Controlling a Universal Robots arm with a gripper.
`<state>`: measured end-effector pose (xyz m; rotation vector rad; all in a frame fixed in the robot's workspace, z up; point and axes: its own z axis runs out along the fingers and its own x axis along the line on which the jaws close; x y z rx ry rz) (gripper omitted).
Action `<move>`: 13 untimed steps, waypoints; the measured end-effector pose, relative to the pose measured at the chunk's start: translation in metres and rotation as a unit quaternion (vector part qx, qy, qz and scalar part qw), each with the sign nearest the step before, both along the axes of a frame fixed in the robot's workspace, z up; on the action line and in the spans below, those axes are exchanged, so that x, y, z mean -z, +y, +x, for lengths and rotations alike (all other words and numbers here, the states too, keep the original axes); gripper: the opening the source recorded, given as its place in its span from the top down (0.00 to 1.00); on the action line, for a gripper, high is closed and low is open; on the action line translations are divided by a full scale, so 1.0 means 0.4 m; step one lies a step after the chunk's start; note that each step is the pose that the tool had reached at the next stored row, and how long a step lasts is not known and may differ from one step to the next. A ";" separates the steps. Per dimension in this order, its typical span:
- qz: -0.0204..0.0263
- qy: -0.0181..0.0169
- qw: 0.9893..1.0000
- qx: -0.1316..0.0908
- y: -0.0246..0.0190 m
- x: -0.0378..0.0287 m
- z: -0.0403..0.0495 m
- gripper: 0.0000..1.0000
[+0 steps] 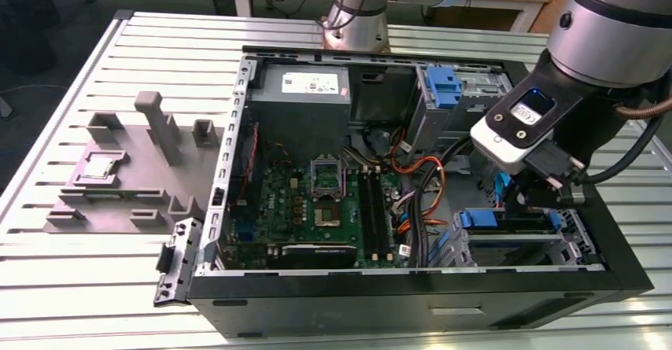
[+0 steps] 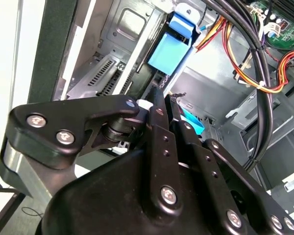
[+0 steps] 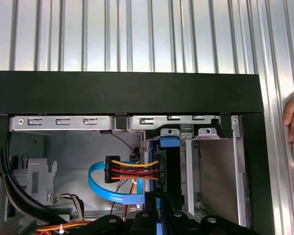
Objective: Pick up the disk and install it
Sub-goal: 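Insert the second disk wire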
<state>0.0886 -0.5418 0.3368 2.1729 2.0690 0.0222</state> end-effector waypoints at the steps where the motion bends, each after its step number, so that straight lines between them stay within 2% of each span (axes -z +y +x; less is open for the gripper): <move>1: 0.003 -0.001 1.000 0.000 -0.002 0.000 -0.001 0.84; 4: 0.012 -0.002 1.000 0.000 -0.011 0.000 -0.002 0.84; 10: 0.037 -0.002 0.999 0.000 -0.033 0.000 -0.002 0.84; 13: 0.046 -0.002 0.999 0.000 -0.044 0.000 -0.002 0.84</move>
